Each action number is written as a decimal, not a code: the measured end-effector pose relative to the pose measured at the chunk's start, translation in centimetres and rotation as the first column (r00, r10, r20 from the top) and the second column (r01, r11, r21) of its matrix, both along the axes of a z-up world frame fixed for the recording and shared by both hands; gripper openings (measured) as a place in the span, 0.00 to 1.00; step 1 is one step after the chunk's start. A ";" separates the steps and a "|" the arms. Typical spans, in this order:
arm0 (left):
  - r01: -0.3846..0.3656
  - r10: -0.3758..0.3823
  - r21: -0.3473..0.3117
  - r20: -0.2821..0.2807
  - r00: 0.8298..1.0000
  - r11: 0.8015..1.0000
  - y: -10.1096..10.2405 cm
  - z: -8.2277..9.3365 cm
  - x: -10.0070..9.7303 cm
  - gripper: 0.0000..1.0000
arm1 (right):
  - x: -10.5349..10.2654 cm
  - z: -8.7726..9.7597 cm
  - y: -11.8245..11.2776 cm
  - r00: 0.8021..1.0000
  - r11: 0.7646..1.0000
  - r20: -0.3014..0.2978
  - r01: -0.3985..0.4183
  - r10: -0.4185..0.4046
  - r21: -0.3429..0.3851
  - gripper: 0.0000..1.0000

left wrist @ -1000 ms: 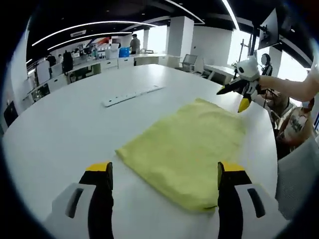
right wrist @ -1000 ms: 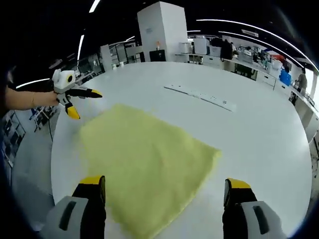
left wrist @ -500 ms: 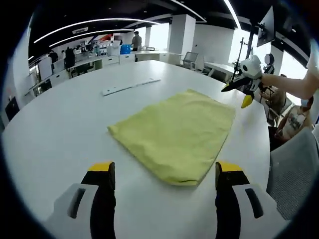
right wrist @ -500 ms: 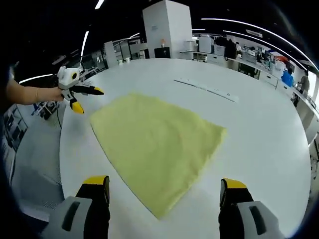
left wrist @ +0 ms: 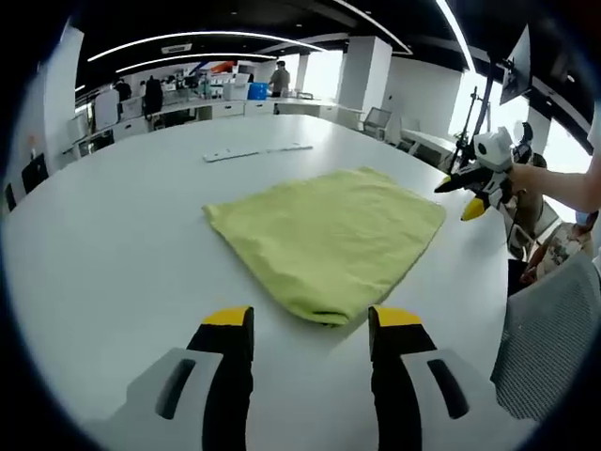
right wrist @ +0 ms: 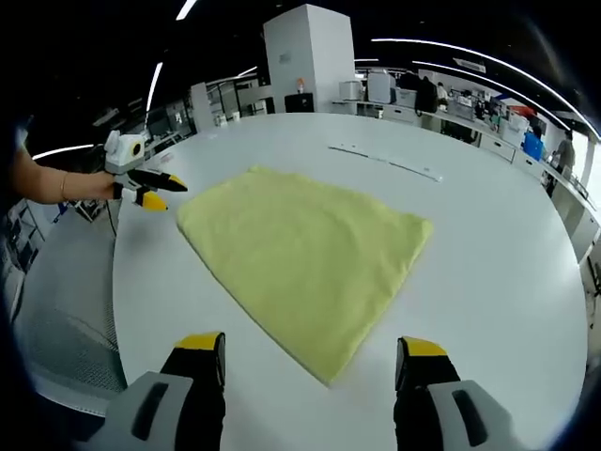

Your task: Fold the garment on the visible template until the final outline fits inside the template.

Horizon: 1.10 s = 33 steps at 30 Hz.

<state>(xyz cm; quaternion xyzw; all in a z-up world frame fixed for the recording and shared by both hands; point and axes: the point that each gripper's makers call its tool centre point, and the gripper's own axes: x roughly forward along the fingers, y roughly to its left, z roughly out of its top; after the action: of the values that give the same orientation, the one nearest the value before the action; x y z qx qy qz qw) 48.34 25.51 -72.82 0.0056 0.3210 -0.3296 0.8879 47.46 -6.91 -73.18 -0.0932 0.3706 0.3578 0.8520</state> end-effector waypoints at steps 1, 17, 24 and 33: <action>-0.001 0.001 -0.002 -0.003 1.000 1.000 0.0 -0.1 0.0 0.42 | 0.0 -0.1 -0.1 1.000 1.000 0.004 0.008 -0.008 0.003 0.64; -0.015 0.014 -0.047 -0.029 0.999 0.999 -1.8 -1.5 -0.9 0.14 | 0.0 -1.3 -1.0 0.992 0.992 0.013 0.127 -0.128 0.020 0.26; -0.041 0.038 -0.076 -0.041 0.998 0.996 -2.1 -1.5 -0.8 0.08 | 0.6 -1.7 -1.4 0.989 0.988 0.009 0.146 -0.147 0.051 0.14; -0.001 -0.002 -0.075 -0.034 0.999 0.997 -2.3 -1.5 -1.0 0.00 | 0.9 -1.8 -1.9 0.982 0.976 -0.024 0.190 -0.188 0.111 0.05</action>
<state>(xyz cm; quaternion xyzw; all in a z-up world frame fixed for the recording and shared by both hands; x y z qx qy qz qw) 47.35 23.24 -74.28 -0.0333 0.3234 -0.3417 0.8818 48.35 -8.80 -74.95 -0.0072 0.3626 0.2962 0.8836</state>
